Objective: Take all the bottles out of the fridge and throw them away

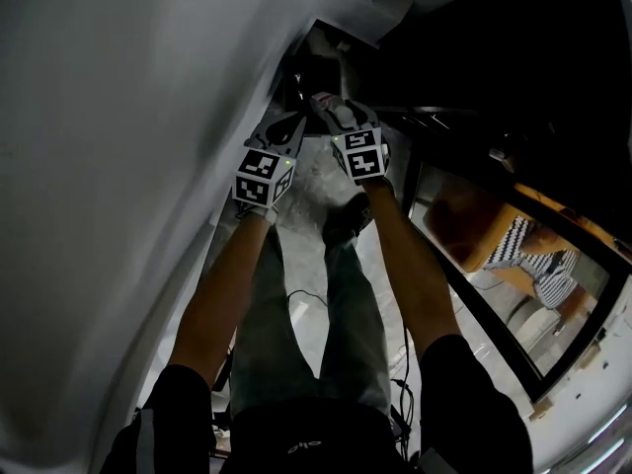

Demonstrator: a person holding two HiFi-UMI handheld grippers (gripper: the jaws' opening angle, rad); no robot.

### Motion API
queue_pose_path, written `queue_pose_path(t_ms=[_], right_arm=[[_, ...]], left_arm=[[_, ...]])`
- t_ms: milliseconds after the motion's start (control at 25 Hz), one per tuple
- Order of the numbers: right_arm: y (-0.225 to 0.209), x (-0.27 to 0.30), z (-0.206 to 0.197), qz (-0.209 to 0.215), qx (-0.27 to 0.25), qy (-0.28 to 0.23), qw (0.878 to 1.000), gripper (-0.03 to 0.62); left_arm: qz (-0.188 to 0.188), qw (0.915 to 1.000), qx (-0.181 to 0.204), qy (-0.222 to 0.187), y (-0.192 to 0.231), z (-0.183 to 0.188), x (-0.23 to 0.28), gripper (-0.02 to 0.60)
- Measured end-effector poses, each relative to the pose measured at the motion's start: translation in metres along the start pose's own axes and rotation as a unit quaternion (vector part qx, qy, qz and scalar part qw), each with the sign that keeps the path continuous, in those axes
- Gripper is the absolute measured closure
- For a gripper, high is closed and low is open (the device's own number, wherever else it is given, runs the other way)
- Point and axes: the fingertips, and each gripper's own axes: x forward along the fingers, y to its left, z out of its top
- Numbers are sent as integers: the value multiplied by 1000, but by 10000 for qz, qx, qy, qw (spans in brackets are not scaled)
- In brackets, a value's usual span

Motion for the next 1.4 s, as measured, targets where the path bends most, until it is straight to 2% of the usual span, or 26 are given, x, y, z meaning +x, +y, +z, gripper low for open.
queue_pose_path(t_ms=[280, 640, 880, 1160, 1400], right_arm=[[-4, 28, -29, 30, -67, 140, 9999, 393], [7, 17, -40, 89, 100, 146, 9998, 371], [8, -44, -20, -136, 503, -211, 9984, 381], [8, -154, 30, -535, 982, -646, 9916, 585], [8, -253, 81, -652, 1288, -1077, 9837, 585]], left_arm=[[-8, 9998, -54, 176, 7, -33, 13, 575], [81, 9997, -84, 236, 12, -36, 2, 575], [119, 9997, -70, 199, -4, -6, -20, 575], [40, 9999, -4, 120, -52, 53, -64, 575], [-248, 9993, 265, -102, -113, 125, -96, 575]])
